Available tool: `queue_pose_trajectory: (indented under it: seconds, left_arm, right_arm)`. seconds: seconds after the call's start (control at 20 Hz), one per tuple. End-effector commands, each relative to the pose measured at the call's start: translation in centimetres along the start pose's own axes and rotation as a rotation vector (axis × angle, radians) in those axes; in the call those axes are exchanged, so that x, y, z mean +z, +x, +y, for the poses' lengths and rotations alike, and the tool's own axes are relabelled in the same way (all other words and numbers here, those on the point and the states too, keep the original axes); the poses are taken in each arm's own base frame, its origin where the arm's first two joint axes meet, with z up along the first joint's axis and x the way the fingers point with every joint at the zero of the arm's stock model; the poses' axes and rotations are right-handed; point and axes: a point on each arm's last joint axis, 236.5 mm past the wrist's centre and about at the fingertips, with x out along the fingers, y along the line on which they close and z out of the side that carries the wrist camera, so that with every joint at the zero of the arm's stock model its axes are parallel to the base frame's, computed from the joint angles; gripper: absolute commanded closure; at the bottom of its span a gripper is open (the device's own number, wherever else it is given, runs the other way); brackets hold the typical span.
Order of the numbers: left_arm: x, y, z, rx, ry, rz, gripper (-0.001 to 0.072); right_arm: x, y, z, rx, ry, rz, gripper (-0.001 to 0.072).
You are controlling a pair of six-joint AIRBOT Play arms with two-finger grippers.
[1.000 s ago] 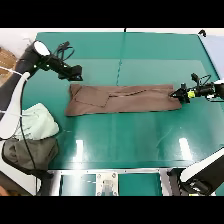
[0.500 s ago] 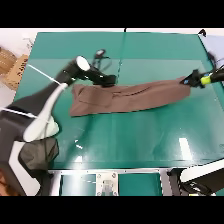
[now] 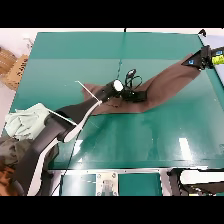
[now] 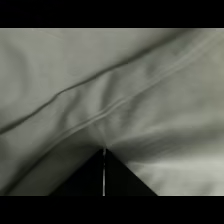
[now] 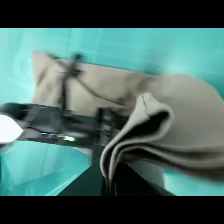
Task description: Fold the shirts.
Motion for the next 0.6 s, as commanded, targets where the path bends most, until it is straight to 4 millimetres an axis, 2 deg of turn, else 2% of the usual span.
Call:
queue_pose_trajectory:
  seconds: [0.0,0.1,0.2,0.25,0.35,0.45,0.55]
  left_arm:
    - [-0.5,0.6,-0.6,-0.046,-0.058,0.025,0.069]
    - [1.6,-2.0,-0.8,-0.057,-0.049,0.014,0.069]
    - [3.9,-6.3,-0.8,-0.067,-0.016,0.017,0.069]
    - [5.1,-9.3,-0.5,-0.057,0.001,0.025,0.069]
    - [6.9,-16.0,1.4,0.021,0.043,0.044,0.069]
    - [8.1,-23.4,4.0,0.133,0.072,0.053,0.069]
    - [8.8,-30.5,6.7,0.248,0.041,0.039,0.069]
  right_arm:
    - [-0.2,0.2,2.2,0.018,-0.037,0.009,0.0695]
    - [-0.2,0.3,2.3,0.019,-0.037,0.011,0.0696]
    - [-0.3,0.5,2.7,0.025,-0.024,0.018,0.0696]
    - [-0.4,0.8,3.2,0.031,-0.017,0.027,0.0696]
    - [-0.7,1.9,5.0,0.061,-0.03,0.051,0.0696]
    - [-1.1,3.8,7.9,0.094,-0.065,0.078,0.0696]
    - [-0.8,6.5,11.6,0.124,-0.107,0.066,0.0695]
